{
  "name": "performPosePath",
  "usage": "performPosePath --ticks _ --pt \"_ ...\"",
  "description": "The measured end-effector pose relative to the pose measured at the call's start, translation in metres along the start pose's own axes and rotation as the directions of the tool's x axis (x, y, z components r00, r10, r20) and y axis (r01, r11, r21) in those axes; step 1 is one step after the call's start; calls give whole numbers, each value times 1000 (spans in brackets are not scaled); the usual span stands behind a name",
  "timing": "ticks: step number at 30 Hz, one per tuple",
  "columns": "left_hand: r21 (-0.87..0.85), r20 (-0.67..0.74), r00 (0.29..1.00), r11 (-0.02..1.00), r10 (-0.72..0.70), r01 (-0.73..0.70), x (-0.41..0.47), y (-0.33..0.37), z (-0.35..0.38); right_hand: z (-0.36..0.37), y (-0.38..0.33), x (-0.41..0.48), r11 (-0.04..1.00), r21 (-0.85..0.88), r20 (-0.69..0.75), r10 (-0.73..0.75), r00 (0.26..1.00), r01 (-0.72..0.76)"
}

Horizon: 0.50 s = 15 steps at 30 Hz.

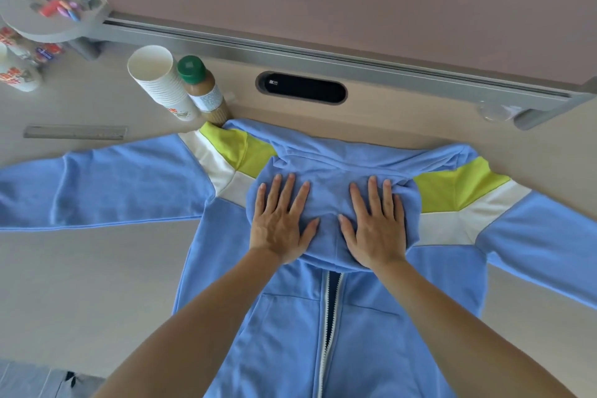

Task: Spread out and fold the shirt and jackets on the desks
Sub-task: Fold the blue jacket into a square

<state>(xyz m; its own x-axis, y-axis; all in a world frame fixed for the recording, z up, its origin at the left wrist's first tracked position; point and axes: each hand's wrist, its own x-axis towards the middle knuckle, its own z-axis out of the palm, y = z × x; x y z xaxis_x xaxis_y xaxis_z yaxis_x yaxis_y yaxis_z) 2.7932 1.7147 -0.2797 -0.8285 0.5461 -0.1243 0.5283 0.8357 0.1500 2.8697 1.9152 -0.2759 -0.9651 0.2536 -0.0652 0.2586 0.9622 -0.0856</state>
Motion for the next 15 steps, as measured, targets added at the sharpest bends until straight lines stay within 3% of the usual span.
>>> performPosePath --ticks 4,8,11,12,15 --pt "-39 -21 999 999 35 -36 -30 7 4 6 1 -34 1000 -12 0 9 1000 -9" --pt "-91 24 996 992 85 -82 -63 14 0 1 10 -65 998 -56 96 -14 995 20" --pt "-140 17 999 989 45 -43 -73 3 -16 -15 -11 -63 996 -16 52 85 995 -84" --pt "-156 2 1000 988 3 -3 -76 -5 -21 -21 -26 -59 998 20 44 55 997 -56" --pt "-167 -61 991 980 -122 110 -83 -45 -37 -36 -89 -27 964 147 91 -236 968 221"
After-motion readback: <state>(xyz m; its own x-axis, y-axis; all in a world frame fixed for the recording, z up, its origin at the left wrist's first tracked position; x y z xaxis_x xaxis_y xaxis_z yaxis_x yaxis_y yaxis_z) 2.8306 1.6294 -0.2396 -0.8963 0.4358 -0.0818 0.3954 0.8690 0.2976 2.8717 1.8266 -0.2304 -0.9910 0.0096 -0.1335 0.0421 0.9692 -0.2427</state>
